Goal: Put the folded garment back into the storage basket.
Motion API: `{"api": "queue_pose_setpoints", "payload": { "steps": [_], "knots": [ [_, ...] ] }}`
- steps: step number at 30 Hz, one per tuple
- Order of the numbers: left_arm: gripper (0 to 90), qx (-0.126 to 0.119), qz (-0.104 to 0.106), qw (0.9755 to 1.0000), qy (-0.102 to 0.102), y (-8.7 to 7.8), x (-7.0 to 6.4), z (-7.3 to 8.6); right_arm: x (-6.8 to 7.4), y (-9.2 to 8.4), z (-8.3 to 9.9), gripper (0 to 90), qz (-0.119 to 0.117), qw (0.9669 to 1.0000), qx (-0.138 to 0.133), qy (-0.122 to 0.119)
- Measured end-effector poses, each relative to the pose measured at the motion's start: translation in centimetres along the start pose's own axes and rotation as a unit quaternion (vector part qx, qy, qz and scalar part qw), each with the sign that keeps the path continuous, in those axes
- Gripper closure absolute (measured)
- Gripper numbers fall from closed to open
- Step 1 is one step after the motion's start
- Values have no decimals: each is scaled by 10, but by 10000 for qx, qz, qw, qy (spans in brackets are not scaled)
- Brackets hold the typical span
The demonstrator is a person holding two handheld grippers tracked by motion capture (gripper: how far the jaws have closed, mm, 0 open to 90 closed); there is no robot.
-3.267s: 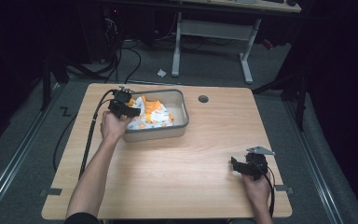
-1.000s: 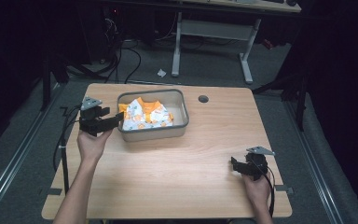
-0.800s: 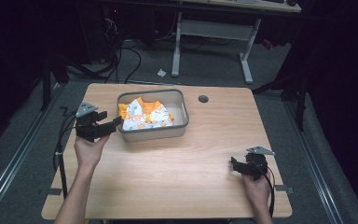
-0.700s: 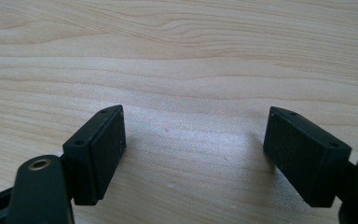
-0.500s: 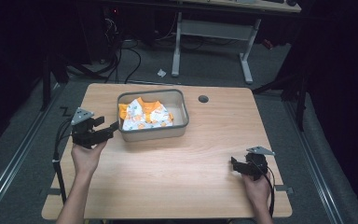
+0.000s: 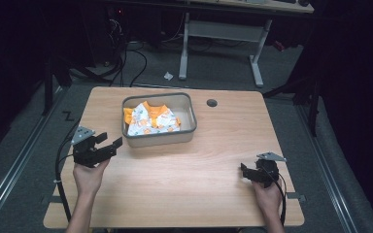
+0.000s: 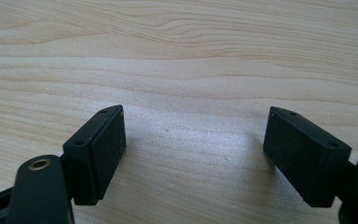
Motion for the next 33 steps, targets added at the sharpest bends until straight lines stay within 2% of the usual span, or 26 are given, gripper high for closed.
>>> {"api": "queue_pose_setpoints", "payload": {
  "steps": [14,33],
  "knots": [
    [339,256,68,9996,-68,13,-5,27,0,0,0,212,1,10000,0,0],
    [317,506,114,9985,-180,30,-5,50,0,0,0,212,14,10000,-5,10]
  ]
}}
Point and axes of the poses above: each handheld gripper's, and its own axes: y roughly forward along the jaws, z roughly out of its underside, x roughly to its left, the point moved 6 cm from there along y, roughly forward along the jaws, and after that the axes turned 4 degrees about x, right-handed, at the moved point
